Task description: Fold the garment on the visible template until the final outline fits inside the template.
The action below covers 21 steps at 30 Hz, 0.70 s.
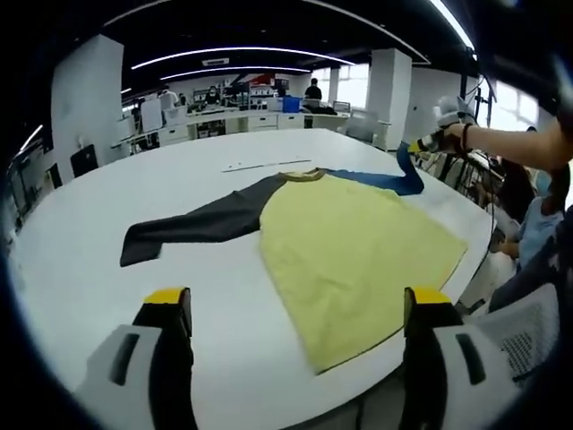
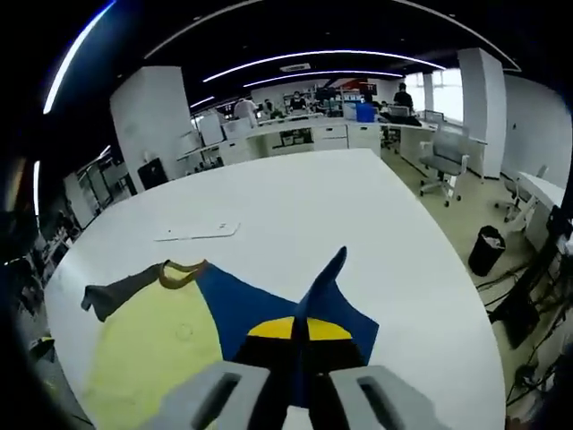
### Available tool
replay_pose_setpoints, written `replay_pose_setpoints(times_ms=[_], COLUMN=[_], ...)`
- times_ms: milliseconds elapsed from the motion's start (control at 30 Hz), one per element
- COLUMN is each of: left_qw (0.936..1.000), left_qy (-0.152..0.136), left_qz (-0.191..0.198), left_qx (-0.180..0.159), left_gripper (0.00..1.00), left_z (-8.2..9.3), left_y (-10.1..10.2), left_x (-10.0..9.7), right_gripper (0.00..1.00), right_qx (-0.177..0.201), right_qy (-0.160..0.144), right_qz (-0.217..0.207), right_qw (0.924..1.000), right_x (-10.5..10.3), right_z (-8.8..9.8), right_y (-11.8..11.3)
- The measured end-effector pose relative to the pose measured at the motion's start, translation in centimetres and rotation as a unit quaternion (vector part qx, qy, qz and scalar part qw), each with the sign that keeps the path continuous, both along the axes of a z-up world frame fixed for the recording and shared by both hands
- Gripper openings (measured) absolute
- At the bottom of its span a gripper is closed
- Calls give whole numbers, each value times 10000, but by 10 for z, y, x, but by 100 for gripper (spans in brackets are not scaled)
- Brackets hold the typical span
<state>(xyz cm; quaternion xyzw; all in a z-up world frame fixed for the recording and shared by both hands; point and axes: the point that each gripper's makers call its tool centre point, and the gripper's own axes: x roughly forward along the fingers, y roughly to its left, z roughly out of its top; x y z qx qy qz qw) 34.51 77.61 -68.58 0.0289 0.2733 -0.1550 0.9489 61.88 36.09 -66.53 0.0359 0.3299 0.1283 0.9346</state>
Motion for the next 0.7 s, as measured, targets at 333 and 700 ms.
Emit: replay_pose_setpoints(times_ms=[333,700], left_qw=[10000,10000], left_qy=[42,40], left_qz=[-35,-59], left_qx=[10,-50], left_gripper=[99,99], left_z=[-1,0], left_y=[-2,-5], left_x=[0,1], right_gripper=[0,0], right_qx=[18,52], right_qy=[-26,-14], right_qz=[468,914], right_qw=[9989,9958], right_x=[8,8], right_z=[2,8], right_y=[55,116])
